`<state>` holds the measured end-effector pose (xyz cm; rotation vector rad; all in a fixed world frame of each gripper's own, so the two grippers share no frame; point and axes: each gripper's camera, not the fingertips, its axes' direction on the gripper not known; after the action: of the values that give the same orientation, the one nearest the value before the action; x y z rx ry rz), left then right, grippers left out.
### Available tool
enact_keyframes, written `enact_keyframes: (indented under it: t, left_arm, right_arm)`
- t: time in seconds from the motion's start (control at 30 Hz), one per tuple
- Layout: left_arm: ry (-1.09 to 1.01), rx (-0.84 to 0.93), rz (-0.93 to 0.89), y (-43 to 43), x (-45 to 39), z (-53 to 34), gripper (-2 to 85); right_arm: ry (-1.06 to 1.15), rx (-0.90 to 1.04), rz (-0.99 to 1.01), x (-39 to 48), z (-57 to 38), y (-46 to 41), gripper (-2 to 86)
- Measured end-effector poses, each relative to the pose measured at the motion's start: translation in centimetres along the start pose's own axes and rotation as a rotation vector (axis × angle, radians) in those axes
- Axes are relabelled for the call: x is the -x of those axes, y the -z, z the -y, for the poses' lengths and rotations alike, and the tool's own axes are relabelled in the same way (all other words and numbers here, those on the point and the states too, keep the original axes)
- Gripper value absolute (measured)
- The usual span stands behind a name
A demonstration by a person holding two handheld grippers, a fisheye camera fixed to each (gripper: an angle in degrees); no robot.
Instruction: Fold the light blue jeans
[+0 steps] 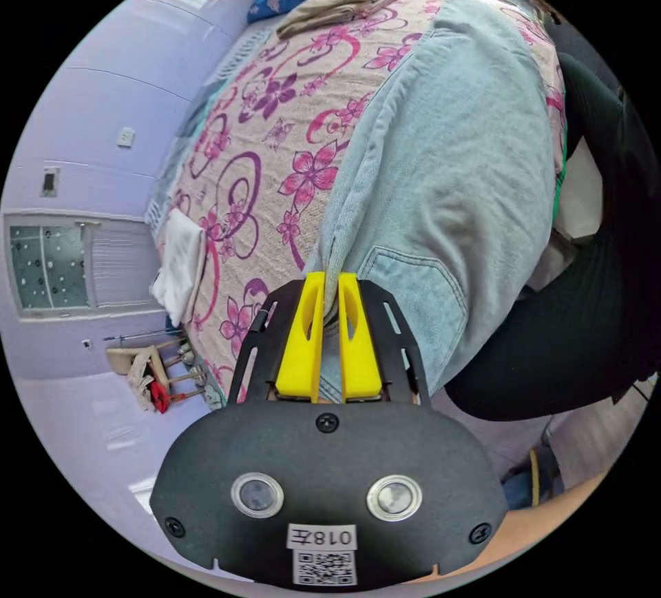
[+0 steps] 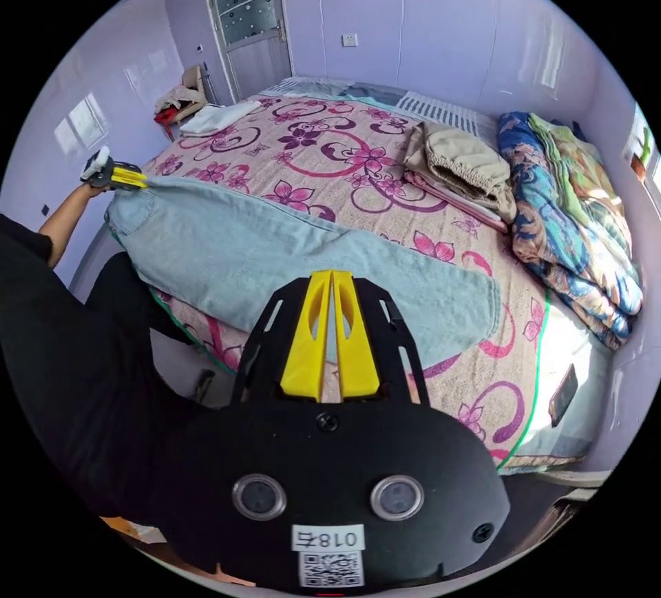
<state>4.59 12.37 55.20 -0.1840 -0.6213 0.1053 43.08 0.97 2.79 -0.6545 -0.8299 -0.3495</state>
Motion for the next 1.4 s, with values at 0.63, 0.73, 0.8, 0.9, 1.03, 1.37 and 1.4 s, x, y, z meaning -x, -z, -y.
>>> enact_keyframes:
  t: [0.63,0.73,0.8,0.9,1.03,1.37,1.4]
  left_arm:
    - [0.279,-0.074,0.044,12.9,-16.3,-8.9,3.7]
    - [0.291,-0.065,0.050,13.4,-17.9,-9.4,3.7]
    - [0.294,-0.061,0.052,13.6,-18.8,-9.7,3.7]
    - [0.298,-0.056,0.056,13.9,-20.0,-10.2,3.6]
    - [0.306,-0.049,0.081,13.9,-21.4,-10.9,3.6]
    - [0.609,-0.216,0.414,10.5,-19.2,-11.5,2.4]
    - [0.625,-0.233,0.421,10.0,-18.4,-11.3,2.3]
  right_arm:
    - [0.693,0.279,-0.209,1.4,13.5,-9.0,9.6]
    - [0.746,0.399,-0.209,0.7,15.9,-12.1,10.1]
    - [0.789,0.468,-0.222,0.6,17.1,-14.0,10.4]
    - [0.838,0.553,-0.214,0.7,19.0,-16.5,10.8]
    - [0.834,0.690,-0.123,1.0,20.9,-18.2,4.5]
    - [0.567,0.312,-0.451,2.3,19.4,-9.4,0.0]
    - [0.507,0.260,-0.475,1.8,19.6,-8.1,0.0]
